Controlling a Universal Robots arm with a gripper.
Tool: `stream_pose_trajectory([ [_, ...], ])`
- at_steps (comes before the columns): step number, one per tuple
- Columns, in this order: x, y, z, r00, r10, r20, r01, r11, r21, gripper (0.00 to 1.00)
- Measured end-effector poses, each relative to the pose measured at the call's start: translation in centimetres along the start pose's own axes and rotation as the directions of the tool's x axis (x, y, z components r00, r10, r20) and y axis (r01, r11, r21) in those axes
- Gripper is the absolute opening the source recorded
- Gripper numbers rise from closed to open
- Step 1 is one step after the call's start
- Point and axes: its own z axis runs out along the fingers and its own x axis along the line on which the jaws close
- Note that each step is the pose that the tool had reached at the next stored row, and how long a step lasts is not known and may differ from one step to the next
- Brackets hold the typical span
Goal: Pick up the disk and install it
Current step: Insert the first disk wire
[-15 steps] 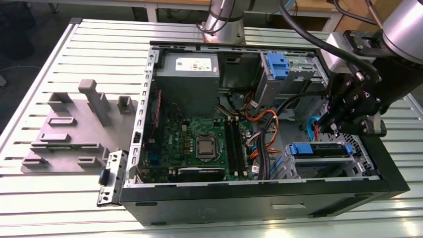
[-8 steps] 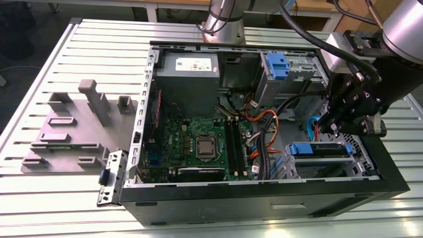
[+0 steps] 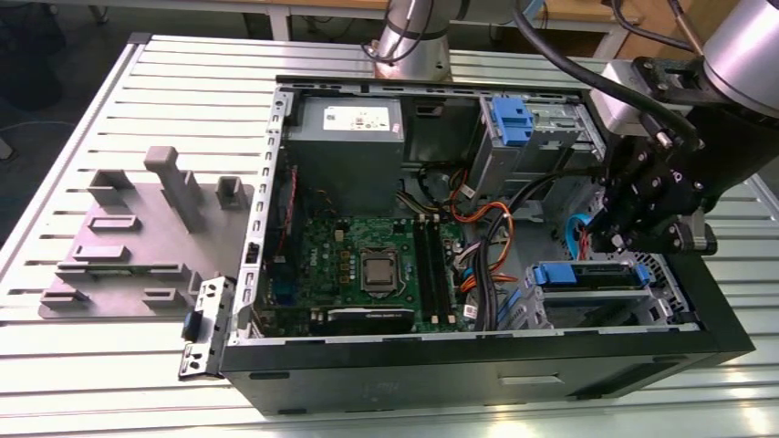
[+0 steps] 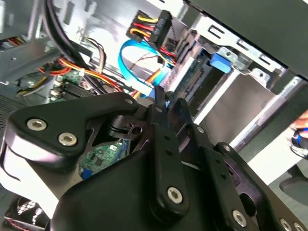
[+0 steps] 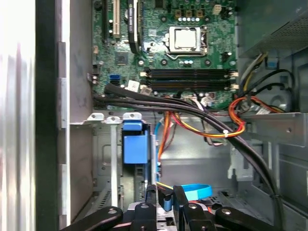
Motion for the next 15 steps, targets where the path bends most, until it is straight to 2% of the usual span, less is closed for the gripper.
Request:
stream_pose_trajectory([
  [2,0.0,0.0,0.05,0.9998,0.004,-0.0172,-0.004,1.0,0.0001,0.28],
  [4,0.01,-0.01,0.18,0.9996,0.01,-0.0267,-0.01,0.9999,0.0007,0.28],
  [7,0.01,-0.01,0.31,0.9995,0.015,-0.0293,-0.015,0.9999,0.0009,0.28],
  [14,0.02,-0.01,0.32,0.9994,0.015,-0.03,-0.015,0.9999,0.0009,0.27],
  [15,0.02,-0.01,0.32,0.9994,0.015,-0.0301,-0.015,0.9999,0.0009,0.2],
])
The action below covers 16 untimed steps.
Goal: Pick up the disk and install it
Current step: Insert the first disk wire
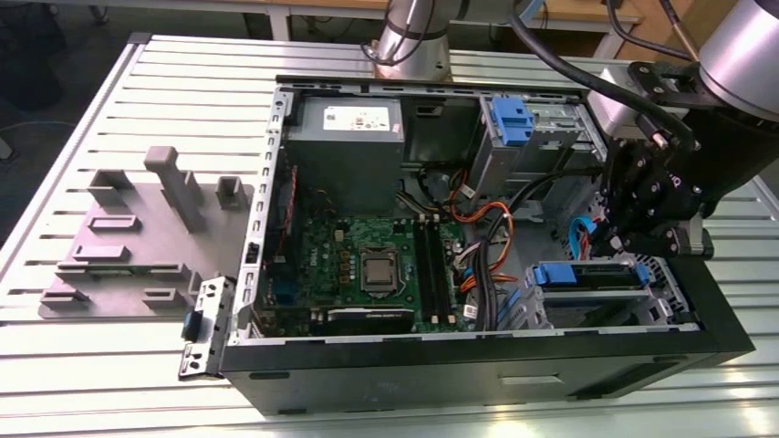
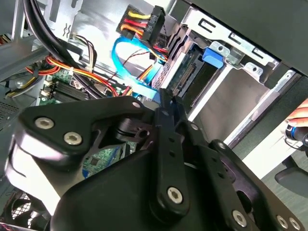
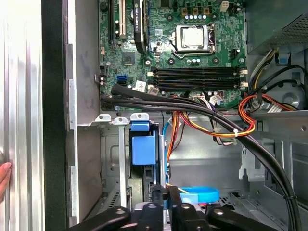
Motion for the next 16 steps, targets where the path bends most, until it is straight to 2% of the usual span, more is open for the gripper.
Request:
stream_pose_trajectory([
  [1,0.0,0.0,0.0,1.0,0.0,-0.0001,0.0,1.0,0.0,0.16],
  [7,0.01,0.0,0.0,1.0,0.0,-0.0008,0.0,1.0,0.0,0.16],
  [11,0.38,0.0,0.02,1.0,-0.004,-0.0008,0.004,1.0,0.0011,0.16],
  [13,0.52,0.0,0.08,0.9999,-0.014,-0.001,0.014,0.9999,0.0034,0.16],
  [16,0.56,-0.01,0.23,0.9991,-0.043,-0.0019,0.043,0.999,0.0111,0.16],
])
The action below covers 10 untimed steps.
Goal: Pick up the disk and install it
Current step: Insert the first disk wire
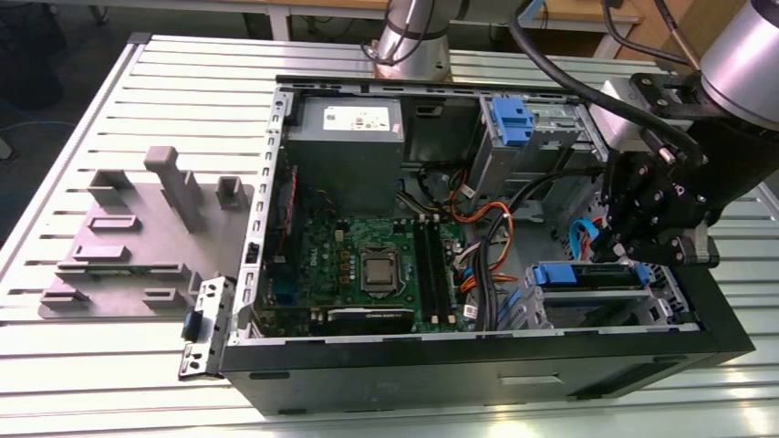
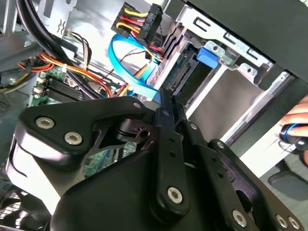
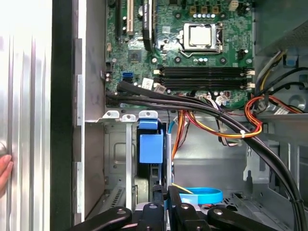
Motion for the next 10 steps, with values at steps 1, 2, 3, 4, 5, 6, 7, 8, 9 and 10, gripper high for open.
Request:
stream_pose_trajectory([
  [1,0.02,0.0,0.04,0.9999,-0.01,-0.0001,0.01,0.9999,0.0025,0.16],
  [2,0.09,0.02,0.04,0.9999,-0.017,-0.0003,0.017,0.9998,0.004,0.16],
  [3,0.18,0.08,0.05,0.9998,-0.021,-0.0003,0.021,0.9998,0.0053,0.16],
  [4,0.28,0.15,0.06,0.9997,-0.023,-0.0003,0.023,0.9997,0.0065,0.16],
  [5,0.37,0.22,0.06,0.9997,-0.025,-0.0005,0.025,0.9997,0.0077,0.16],
  [6,0.45,0.26,0.08,0.9996,-0.027,-0.0004,0.027,0.9996,0.009,0.16],
  [7,0.49,0.28,0.14,0.9996,-0.029,-0.0003,0.029,0.9995,0.0112,0.16],
  [8,0.5,0.29,0.2,0.9995,-0.03,-0.0005,0.03,0.9994,0.0148,0.16],
  [9,0.5,0.3,0.25,0.9995,-0.032,-0.001,0.032,0.9993,0.0192,0.16],
  [10,0.5,0.31,0.29,0.9995,-0.033,-0.0011,0.033,0.9992,0.0233,0.16],
])
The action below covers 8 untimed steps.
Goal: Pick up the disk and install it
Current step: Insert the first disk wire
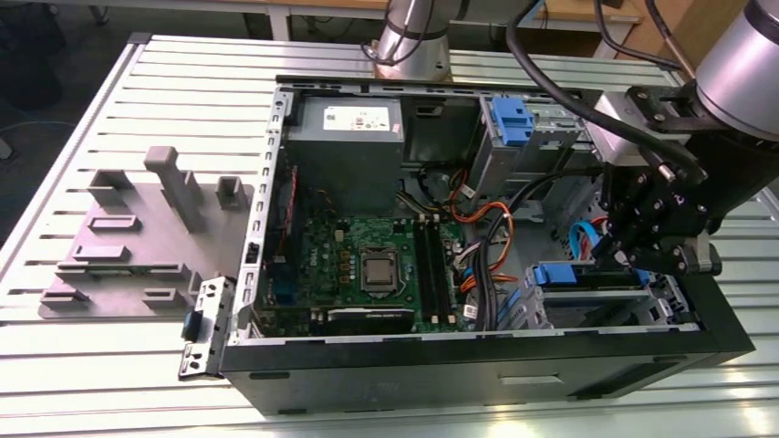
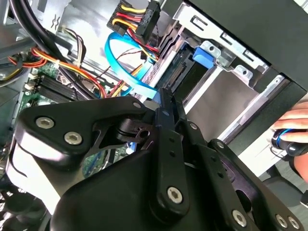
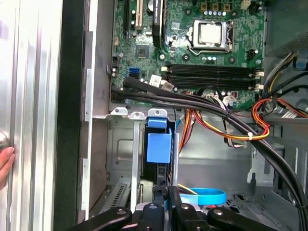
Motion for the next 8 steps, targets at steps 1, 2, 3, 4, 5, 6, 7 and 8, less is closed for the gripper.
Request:
stream_pose_trajectory([
  [1,0.01,0.0,0.01,1.0,-0.001,-0.0001,0.001,1.0,0.0025,0.16],
  [2,0.02,0.0,0.03,1.0,-0.001,-0.0001,0.001,1.0,0.0035,0.16],
  [3,0.01,0.01,0.06,1.0,-0.001,-0.0001,0.001,1.0,0.0046,0.16],
  [4,0.01,0.03,0.09,1.0,-0.001,0.0,0.001,1.0,0.0056,0.16],
  [5,0.01,0.06,0.11,1.0,-0.001,-0.0001,0.001,1.0,0.0059,0.16],
  [6,0.01,0.11,0.13,1.0,-0.001,0.0,0.001,1.0,0.0062,0.16],
  [7,0.01,0.17,0.14,1.0,-0.001,0.0001,0.001,1.0,0.0064,0.16],
  [8,0.01,0.23,0.15,1.0,-0.001,0.0001,0.001,1.0,0.0064,0.16],
])
